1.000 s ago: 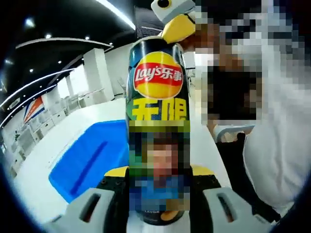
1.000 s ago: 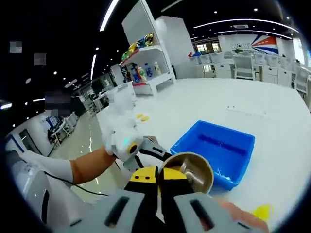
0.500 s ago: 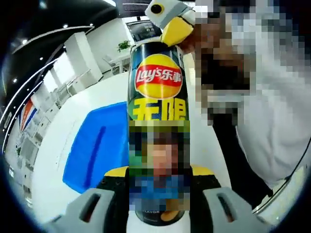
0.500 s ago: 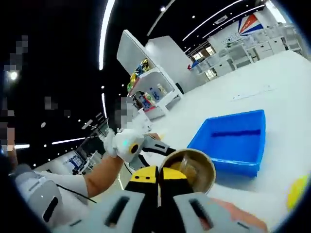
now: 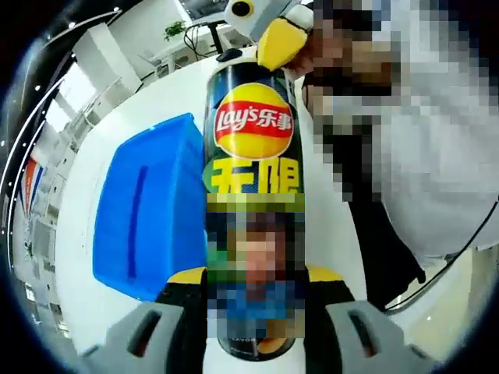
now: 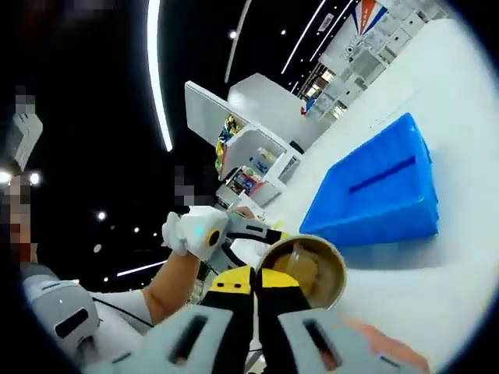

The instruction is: Open the lid of the chip container on the table, take out the chips, place them into the box in front of the container, and close the lid

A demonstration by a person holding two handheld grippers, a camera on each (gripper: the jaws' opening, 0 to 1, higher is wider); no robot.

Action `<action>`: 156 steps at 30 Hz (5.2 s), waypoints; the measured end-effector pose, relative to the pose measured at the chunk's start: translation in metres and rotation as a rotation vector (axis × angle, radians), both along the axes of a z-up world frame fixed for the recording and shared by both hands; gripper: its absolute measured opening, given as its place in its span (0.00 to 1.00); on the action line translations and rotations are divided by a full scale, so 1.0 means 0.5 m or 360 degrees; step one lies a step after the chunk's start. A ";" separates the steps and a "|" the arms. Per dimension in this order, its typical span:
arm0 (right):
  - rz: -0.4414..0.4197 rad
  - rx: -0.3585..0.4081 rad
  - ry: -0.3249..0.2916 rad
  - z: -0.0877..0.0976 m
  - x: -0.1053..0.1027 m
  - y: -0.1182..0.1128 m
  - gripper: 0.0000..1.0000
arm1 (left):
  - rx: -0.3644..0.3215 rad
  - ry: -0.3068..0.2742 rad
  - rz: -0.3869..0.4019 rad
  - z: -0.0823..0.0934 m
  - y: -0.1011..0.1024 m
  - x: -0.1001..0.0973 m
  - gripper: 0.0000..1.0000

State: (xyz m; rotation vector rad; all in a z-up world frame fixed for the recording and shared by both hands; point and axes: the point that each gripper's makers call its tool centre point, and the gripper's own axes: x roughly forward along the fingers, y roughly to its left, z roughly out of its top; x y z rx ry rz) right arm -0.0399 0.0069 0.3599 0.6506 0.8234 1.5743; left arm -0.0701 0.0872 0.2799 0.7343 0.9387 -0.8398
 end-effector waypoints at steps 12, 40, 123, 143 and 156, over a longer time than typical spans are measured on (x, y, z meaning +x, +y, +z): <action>0.0041 -0.0064 0.0081 -0.059 -0.004 0.008 0.00 | 0.0163 0.0139 -0.0001 -0.044 0.019 -0.011 0.47; -0.0002 -0.0221 0.0172 -0.149 0.028 0.001 0.02 | 0.0299 0.0214 0.0004 -0.071 0.034 -0.004 0.47; 0.0194 -0.0879 -0.0271 -0.187 0.061 -0.024 0.00 | 0.0394 0.0165 0.0000 -0.071 0.039 0.003 0.46; 0.0101 -0.0913 -0.0226 -0.189 0.103 -0.069 0.00 | 0.0375 0.0200 0.0032 -0.072 0.051 -0.003 0.46; 0.0041 -0.0937 -0.0209 -0.187 0.150 -0.121 0.00 | 0.0346 0.0216 0.0034 -0.071 0.052 -0.005 0.47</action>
